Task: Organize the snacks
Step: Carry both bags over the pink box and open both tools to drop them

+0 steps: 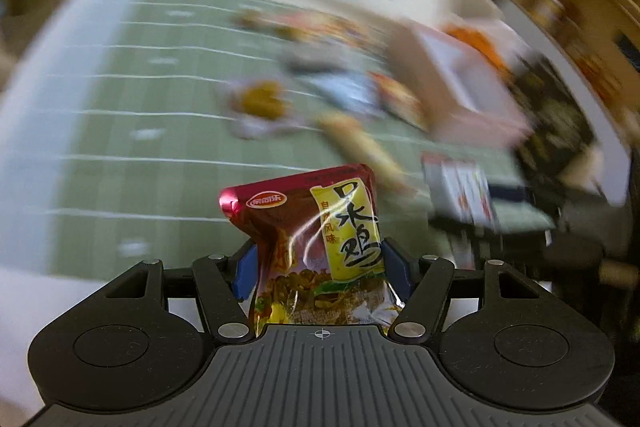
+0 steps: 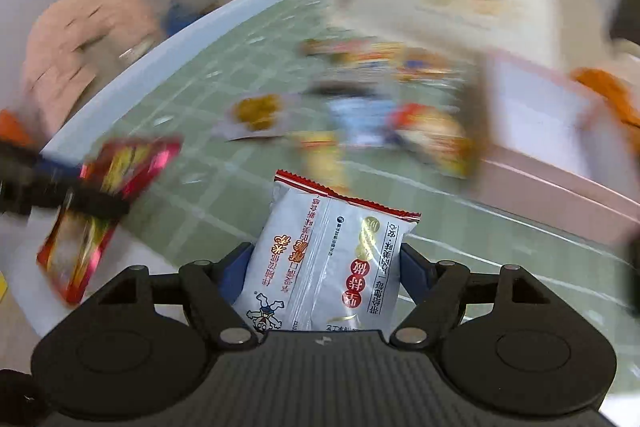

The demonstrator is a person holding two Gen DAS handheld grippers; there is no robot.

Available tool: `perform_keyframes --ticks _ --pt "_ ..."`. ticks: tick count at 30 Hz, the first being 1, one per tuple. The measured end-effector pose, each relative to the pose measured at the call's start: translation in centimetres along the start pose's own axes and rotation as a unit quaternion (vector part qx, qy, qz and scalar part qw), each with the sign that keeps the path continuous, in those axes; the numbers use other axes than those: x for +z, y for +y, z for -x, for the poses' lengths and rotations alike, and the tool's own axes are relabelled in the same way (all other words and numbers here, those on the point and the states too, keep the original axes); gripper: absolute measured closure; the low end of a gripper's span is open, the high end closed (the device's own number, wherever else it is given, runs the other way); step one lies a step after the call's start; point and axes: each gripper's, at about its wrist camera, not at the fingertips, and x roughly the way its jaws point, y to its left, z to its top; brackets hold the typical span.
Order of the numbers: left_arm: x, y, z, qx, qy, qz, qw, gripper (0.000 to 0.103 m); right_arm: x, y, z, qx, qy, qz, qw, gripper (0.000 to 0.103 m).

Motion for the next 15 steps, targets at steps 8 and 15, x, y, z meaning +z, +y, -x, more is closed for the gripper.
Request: perform_keyframes --ticks 8,15 --pt "9.7 -9.6 0.9 -0.122 -0.062 -0.124 0.9829 0.033 -0.2 -8.9 5.9 -0.128 -0.072 -0.124 0.981 0.026" --pt "20.5 -15.2 -3.9 -0.141 -0.135 -0.101 0.9756 0.033 -0.3 -10.4 6.4 -0.155 -0.089 -0.167 0.97 0.026"
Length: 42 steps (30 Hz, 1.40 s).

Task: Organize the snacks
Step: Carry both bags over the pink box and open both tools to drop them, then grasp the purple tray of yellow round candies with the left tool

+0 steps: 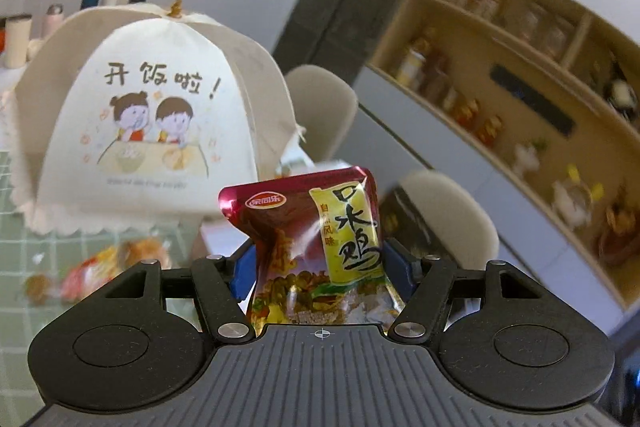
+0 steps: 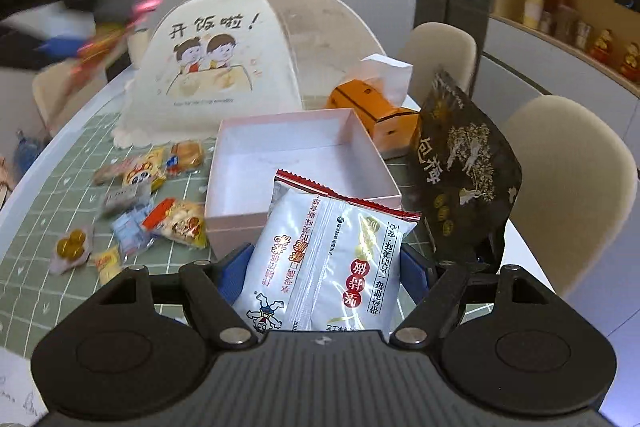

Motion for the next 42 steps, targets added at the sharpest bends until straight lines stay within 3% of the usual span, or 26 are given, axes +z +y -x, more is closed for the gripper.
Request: perform_keyframes --ticks 3,5,7,9,11,15,17,20,21,26,30,35,39,42 --pt "1.4 0.4 -5.4 -0.022 -0.025 -0.011 0.9994 0.037 0.0 0.4 -0.7 -0.002 0.003 -0.006 1.0 0.026" --pt "1.1 0.9 -9.1 0.006 0.003 -0.025 0.9997 0.04 0.1 0.6 -1.1 -0.004 0.011 -0.008 1.0 0.026" --pt "0.6 1.3 -10.6 0.013 -0.001 -0.01 0.9999 0.04 0.2 0.7 -1.4 -0.014 0.016 -0.002 1.0 0.026" --pt "0.1 2.1 -9.4 -0.006 -0.027 0.026 0.9993 0.04 0.0 0.4 -1.3 -0.02 0.021 0.0 1.0 0.026" --pt "-0.7 3.1 -7.6 -0.01 -0.022 0.051 0.9984 0.04 0.0 -0.2 -1.4 -0.019 0.027 0.001 0.999 0.026" --pt "-4.2 5.2 -3.7 0.034 0.01 0.061 0.9975 0.04 2.7 -1.2 -1.5 -0.011 0.006 0.005 1.0 0.026" --pt "-6.0 6.2 -2.3 0.058 0.023 0.085 0.9944 0.04 5.7 -1.5 -2.1 0.007 -0.007 0.002 1.0 0.026" --pt "-9.0 8.2 -0.5 0.065 0.043 0.135 0.9877 0.04 11.2 -1.3 -3.9 0.041 -0.014 -0.004 0.999 0.026" --pt "-9.9 8.9 0.1 0.072 0.05 0.15 0.9848 0.04 13.2 -1.1 -5.0 0.046 -0.014 -0.002 0.999 0.022" --pt "-12.5 11.5 4.0 0.155 0.046 0.151 0.9753 0.04 17.1 -0.5 -8.1 0.048 -0.009 -0.03 0.998 0.02" --pt "-14.4 13.3 5.9 0.214 0.059 0.155 0.9626 0.04 14.9 1.0 -9.2 0.061 0.0 -0.014 0.998 0.02" --pt "-15.2 13.7 5.5 0.236 0.082 0.123 0.9604 0.04 8.9 3.8 -10.3 0.081 0.05 0.045 0.994 0.02" --pt "-14.6 14.1 4.1 0.259 0.095 0.11 0.955 0.04 4.8 5.0 -9.1 0.071 0.056 0.089 0.992 0.02" --pt "-14.4 14.5 2.9 0.275 0.101 0.115 0.9492 0.04 2.8 4.7 -7.9 0.072 0.065 0.089 0.991 0.02"
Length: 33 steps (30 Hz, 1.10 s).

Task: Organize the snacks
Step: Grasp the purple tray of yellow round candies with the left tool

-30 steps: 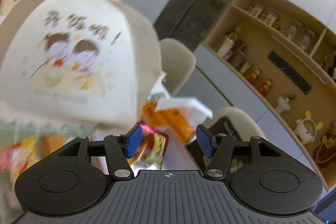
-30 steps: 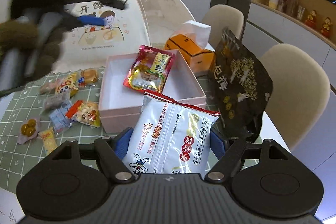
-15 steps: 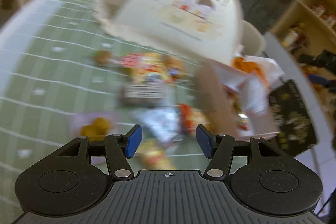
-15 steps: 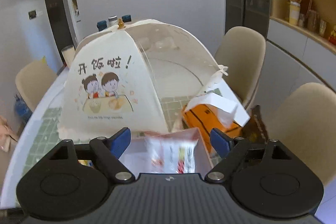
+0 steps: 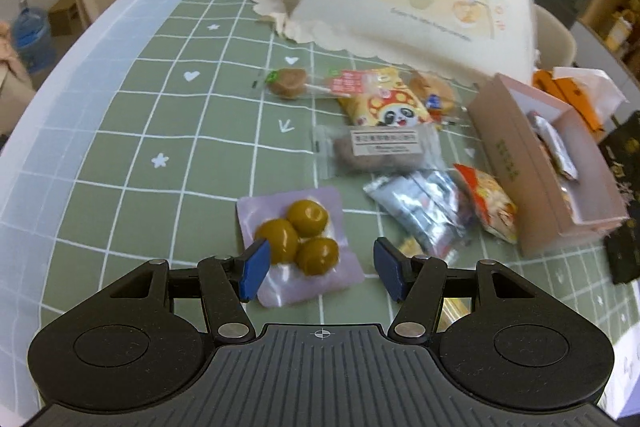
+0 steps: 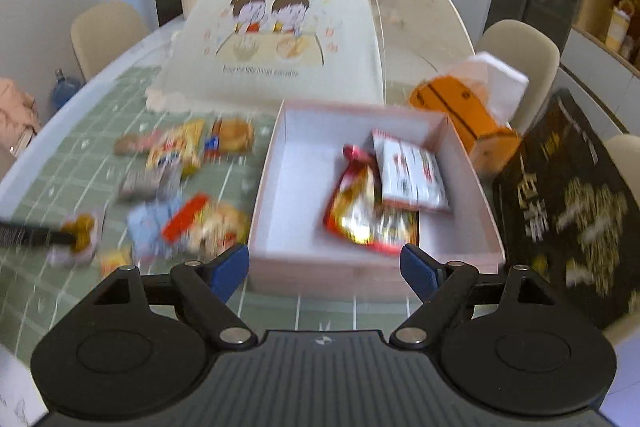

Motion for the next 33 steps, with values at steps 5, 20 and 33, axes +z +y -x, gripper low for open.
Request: perform_keyframes --ticks 5,20,33 --pt "0.4 -0.6 -1.8 0.041 0.008 -0.022 0.9989 0.044 -3.2 -0.2 0.2 -0.011 0.029 -0.007 1.0 0.02" --pt "-1.1 -1.1 -2.3 0.056 -0.014 -0.125 0.9905 0.042 -6.0 0.7 -1.3 -0.007 0.077 -0.027 0.997 0.02" --pt "-2.0 0.6 -1.4 0.056 -0.019 -0.116 0.9914 0.041 -3.0 5.1 -1.0 0.037 0.05 0.022 0.998 0.02"
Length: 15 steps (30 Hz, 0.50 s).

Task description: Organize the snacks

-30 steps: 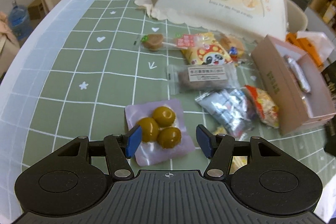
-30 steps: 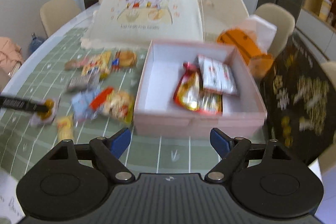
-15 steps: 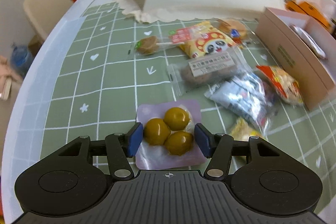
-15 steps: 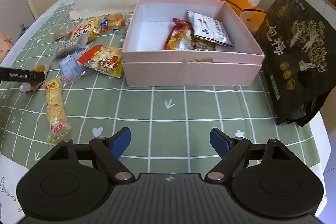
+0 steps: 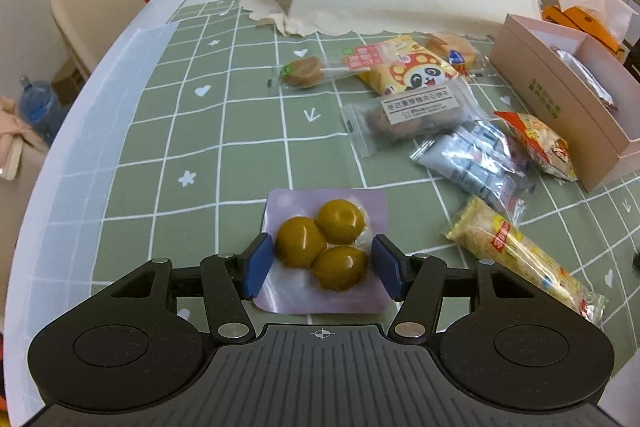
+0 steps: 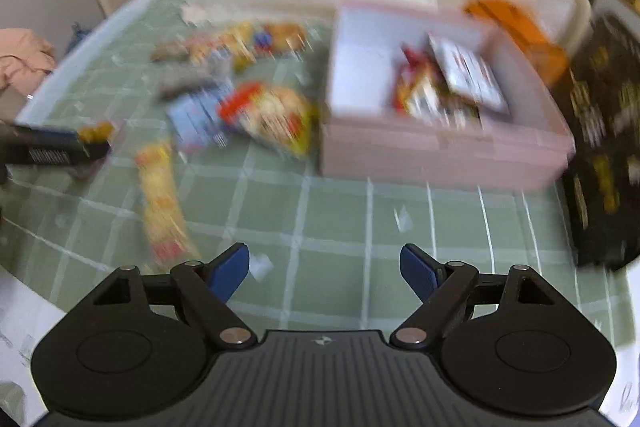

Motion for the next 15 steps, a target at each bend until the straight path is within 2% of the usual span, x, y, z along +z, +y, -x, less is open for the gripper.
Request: perform_keyframes --ticks 1,3,7,8,9,13,15 --pt "-0.1 0.1 0.0 -0.003 -0.003 0.0 1.0 0.041 1.2 0.4 0.3 0.006 -0.011 0.006 1.0 0.02" --pt "-0.2 0.6 0.3 -0.011 -0.004 0.005 0.9999 0.048 3.6 1.2 0.4 0.021 -0.027 0.015 0.999 0.02" --pt "-1.5 2.5 1.8 -0.03 0.001 0.061 0.9977 0.05 9.4 3.9 -1.2 0.072 -0.041 0.037 0.996 0.02" --pt "-1.9 3.1 2.4 -0.029 0.001 0.076 0.9967 0.055 10.9 4.7 -2.0 0.082 -0.042 0.045 0.995 0.02" --pt "-2.4 3.6 3.1 -0.028 0.001 0.091 0.9955 0.068 12.4 5.8 -3.1 0.09 -0.04 0.051 0.994 0.02" --pt "-3.2 5.1 5.2 -0.016 0.0 0.121 0.9925 0.069 17.6 10.4 -9.6 0.129 0.004 0.058 0.99 0.02" --pt "-3.6 5.7 6.1 -0.01 -0.003 0.13 0.9914 0.069 19.1 12.6 -12.9 0.129 0.021 0.067 0.989 0.02"
